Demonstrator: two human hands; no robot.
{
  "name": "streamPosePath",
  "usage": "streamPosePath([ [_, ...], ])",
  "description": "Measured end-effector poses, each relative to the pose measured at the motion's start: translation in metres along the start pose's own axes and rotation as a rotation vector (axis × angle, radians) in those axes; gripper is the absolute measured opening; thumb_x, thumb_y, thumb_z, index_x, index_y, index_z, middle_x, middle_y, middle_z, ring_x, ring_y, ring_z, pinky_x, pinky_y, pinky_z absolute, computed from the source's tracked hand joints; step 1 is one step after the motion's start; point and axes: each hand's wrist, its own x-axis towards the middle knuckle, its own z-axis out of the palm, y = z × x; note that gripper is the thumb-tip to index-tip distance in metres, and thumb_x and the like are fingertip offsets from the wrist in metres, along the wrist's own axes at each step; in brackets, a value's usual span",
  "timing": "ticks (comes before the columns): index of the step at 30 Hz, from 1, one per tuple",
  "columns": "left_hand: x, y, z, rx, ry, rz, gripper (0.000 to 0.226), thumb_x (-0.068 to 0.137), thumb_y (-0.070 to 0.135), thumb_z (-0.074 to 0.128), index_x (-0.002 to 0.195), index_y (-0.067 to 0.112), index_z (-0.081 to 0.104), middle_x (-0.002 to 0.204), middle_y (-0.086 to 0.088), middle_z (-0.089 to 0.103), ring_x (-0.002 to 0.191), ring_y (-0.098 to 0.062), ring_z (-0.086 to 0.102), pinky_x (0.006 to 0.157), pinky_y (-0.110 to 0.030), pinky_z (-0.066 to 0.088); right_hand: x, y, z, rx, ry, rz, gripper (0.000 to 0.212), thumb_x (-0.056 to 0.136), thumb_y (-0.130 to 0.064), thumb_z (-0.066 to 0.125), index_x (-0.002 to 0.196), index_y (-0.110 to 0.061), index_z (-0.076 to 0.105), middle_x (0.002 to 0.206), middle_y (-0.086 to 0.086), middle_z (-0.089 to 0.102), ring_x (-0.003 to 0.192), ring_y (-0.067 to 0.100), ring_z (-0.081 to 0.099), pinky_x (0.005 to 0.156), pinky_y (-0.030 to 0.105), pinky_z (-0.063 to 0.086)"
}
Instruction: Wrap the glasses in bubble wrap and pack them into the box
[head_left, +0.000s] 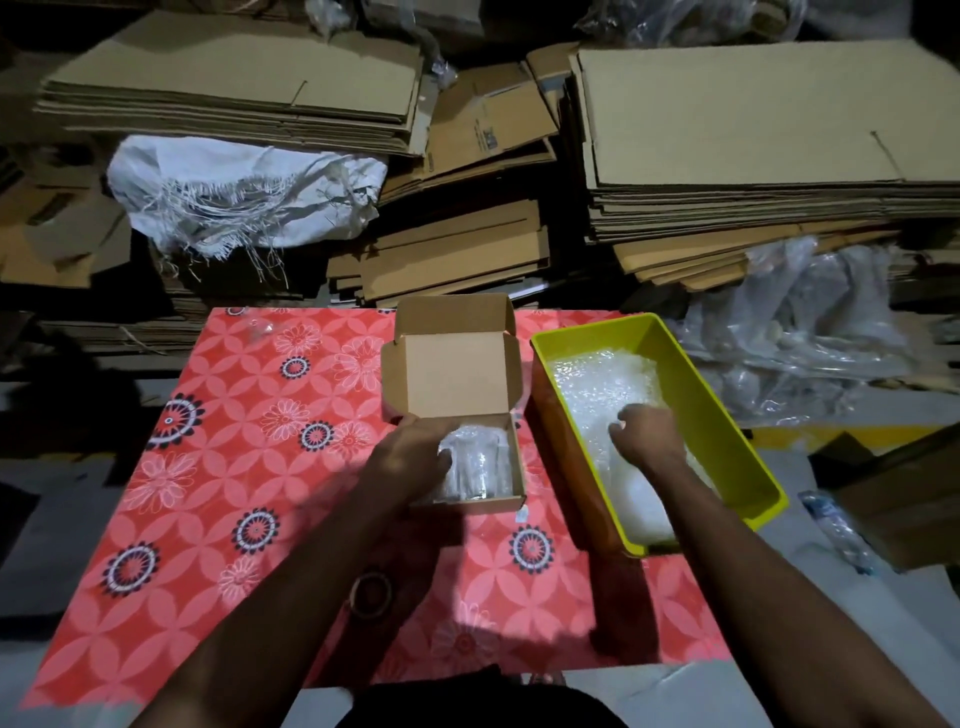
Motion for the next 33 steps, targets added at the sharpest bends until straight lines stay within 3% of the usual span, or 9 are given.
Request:
streamPosePath([
  [3,0.000,0.009,0.006,-0.022,0.015,0.037,0.044,0.086,0.012,0.064,0.129,0.018,0.066,0.131,-0.001,0.067,0.121,-0.026,0.059,0.106,-0.032,0.041,0.005,0.025,0.022,-0.153,-0.237,0.010,0.043,0.089,-0.044,0.066,0.118,-0.012,0.063,0.122,0.014,0.065,0.116,0.033,0.060,0.089,0.034,0.050],
  [7,-0.007,0.021,0.012,-0.105,0.074,0.039,0.042,0.083,0.024,0.059,0.124,0.021,0.068,0.125,0.003,0.069,0.118,-0.020,0.062,0.103,-0.033,0.047,0.000,0.031,0.026,-0.103,-0.096,0.009,0.022,0.087,-0.012,0.059,0.106,-0.018,0.071,0.110,0.010,0.069,0.100,0.032,0.068,0.078,0.032,0.055],
  [9,-0.008,0.028,0.011,-0.125,0.077,0.040,0.041,0.086,0.020,0.063,0.127,0.019,0.066,0.125,0.002,0.069,0.117,-0.018,0.061,0.102,-0.030,0.046,-0.002,0.032,0.024,-0.099,-0.053,0.019,0.021,0.088,-0.021,0.064,0.108,-0.015,0.068,0.110,0.012,0.069,0.101,0.032,0.067,0.080,0.033,0.054],
  [12,-0.009,0.037,0.010,-0.120,0.049,0.046,0.042,0.088,0.016,0.066,0.130,0.018,0.063,0.125,0.002,0.068,0.114,-0.017,0.061,0.101,-0.027,0.045,-0.004,0.035,0.026,-0.123,-0.132,0.046,0.062,0.082,-0.051,0.075,0.123,-0.010,0.053,0.121,0.014,0.062,0.115,0.033,0.059,0.088,0.035,0.048],
  [14,-0.012,0.039,0.010,-0.128,0.042,0.049,0.042,0.089,0.018,0.065,0.131,0.019,0.062,0.126,0.004,0.067,0.113,-0.015,0.060,0.100,-0.025,0.044,-0.003,0.038,0.027,-0.045,-0.161,0.096,0.065,0.078,-0.047,0.081,0.124,-0.011,0.052,0.120,0.014,0.062,0.114,0.034,0.060,0.085,0.034,0.049],
  [18,-0.019,0.037,0.011,-0.142,0.037,0.061,0.042,0.090,0.033,0.057,0.130,0.021,0.061,0.124,0.007,0.066,0.110,-0.008,0.058,0.096,-0.029,0.048,-0.003,0.039,0.018,0.107,-0.010,0.124,0.030,0.082,-0.031,0.079,0.109,-0.020,0.072,0.107,0.011,0.074,0.101,0.031,0.069,0.080,0.031,0.055],
  [21,-0.018,0.040,0.007,-0.186,0.012,0.049,0.050,0.089,0.045,0.048,0.131,0.022,0.062,0.124,0.006,0.067,0.106,-0.001,0.055,0.093,-0.029,0.048,-0.006,0.038,0.002,0.259,0.152,0.138,0.024,0.092,-0.036,0.068,0.112,-0.026,0.076,0.108,0.013,0.075,0.103,0.035,0.068,0.086,0.035,0.052],
  [27,-0.003,0.080,-0.005,-0.397,0.000,-0.036,0.038,0.090,0.019,0.069,0.128,0.018,0.066,0.122,0.001,0.070,0.109,-0.009,0.064,0.095,-0.024,0.048,-0.025,0.037,-0.034,0.474,0.413,0.046,0.018,0.083,-0.038,0.075,0.093,-0.023,0.077,0.095,0.003,0.077,0.092,0.028,0.070,0.081,0.036,0.050],
  [33,0.019,0.123,-0.015,-0.832,-0.155,-0.111,0.094,0.062,0.061,0.085,0.142,0.029,0.050,0.142,0.010,0.054,0.129,-0.005,0.051,0.107,-0.029,0.042,-0.051,0.009,-0.082,0.751,0.340,-0.142,0.010,0.071,-0.021,0.070,0.070,-0.018,0.061,0.068,-0.004,0.065,0.060,0.000,0.059,0.060,0.027,0.046],
])
